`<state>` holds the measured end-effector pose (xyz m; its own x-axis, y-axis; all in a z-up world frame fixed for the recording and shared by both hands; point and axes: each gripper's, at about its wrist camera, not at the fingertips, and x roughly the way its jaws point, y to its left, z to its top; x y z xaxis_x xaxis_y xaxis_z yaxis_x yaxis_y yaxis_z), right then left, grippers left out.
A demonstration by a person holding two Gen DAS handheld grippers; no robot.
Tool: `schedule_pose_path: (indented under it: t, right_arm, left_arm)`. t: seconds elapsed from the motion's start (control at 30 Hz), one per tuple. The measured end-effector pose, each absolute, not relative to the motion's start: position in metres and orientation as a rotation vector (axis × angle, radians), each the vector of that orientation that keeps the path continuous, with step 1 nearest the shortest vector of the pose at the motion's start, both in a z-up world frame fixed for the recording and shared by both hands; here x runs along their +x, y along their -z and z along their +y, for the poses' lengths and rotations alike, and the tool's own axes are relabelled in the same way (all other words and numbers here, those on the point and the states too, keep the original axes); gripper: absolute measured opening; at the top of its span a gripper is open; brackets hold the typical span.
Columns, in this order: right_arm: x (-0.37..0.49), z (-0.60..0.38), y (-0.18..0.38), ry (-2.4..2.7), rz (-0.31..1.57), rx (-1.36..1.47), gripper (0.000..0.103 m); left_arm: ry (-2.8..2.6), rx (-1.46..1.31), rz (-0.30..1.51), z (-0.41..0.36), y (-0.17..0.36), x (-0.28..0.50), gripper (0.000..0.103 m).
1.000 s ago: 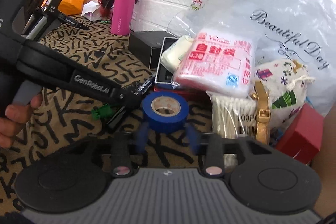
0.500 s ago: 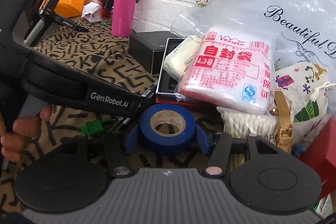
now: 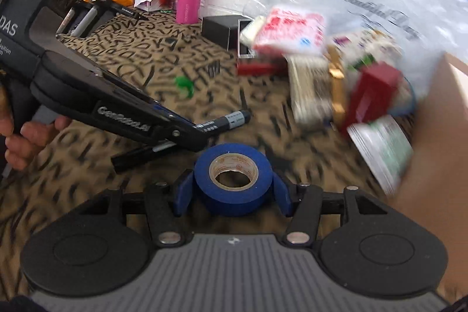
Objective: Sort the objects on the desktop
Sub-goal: 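Grasp the black marker with the left tool while the right tool grasps the blue tape, then carry the black marker and blue tape over the cardboard box with both tools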
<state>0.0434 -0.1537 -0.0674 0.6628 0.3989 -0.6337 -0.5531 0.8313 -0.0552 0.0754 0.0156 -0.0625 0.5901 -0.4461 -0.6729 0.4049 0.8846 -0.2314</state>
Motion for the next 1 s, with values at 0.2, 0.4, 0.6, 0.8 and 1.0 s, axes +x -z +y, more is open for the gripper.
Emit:
schedule_pose_path:
  t: [0.2, 0.4, 0.6, 0.8, 1.0]
  right_arm:
    - [-0.018, -0.192, 0.066, -0.489, 0.663, -0.189, 0.056]
    - [-0.029, -0.192, 0.071, -0.478, 0.655, -0.205, 0.057]
    - [-0.023, -0.190, 0.075, -0.472, 0.639, -0.194, 0.057]
    - [-0.028, -0.195, 0.072, -0.462, 0.625, -0.147, 0.056]
    - [-0.044, -0.211, 0.050, -0.447, 0.542, -0.111, 0.056]
  left_arm:
    - [0.526, 0.064, 0.792, -0.009, 0.066, 0.034, 0.022]
    - [0.512, 0.135, 0.776, -0.031, 0.069, 0.039, 0.030]
    - [0.500, 0.126, 0.772, -0.031, 0.070, 0.036, 0.025]
    - [0.497, 0.095, 0.794, -0.031, 0.061, 0.032, 0.013]
    - [0.541, 0.013, 0.753, -0.038, 0.033, 0.027, 0.013]
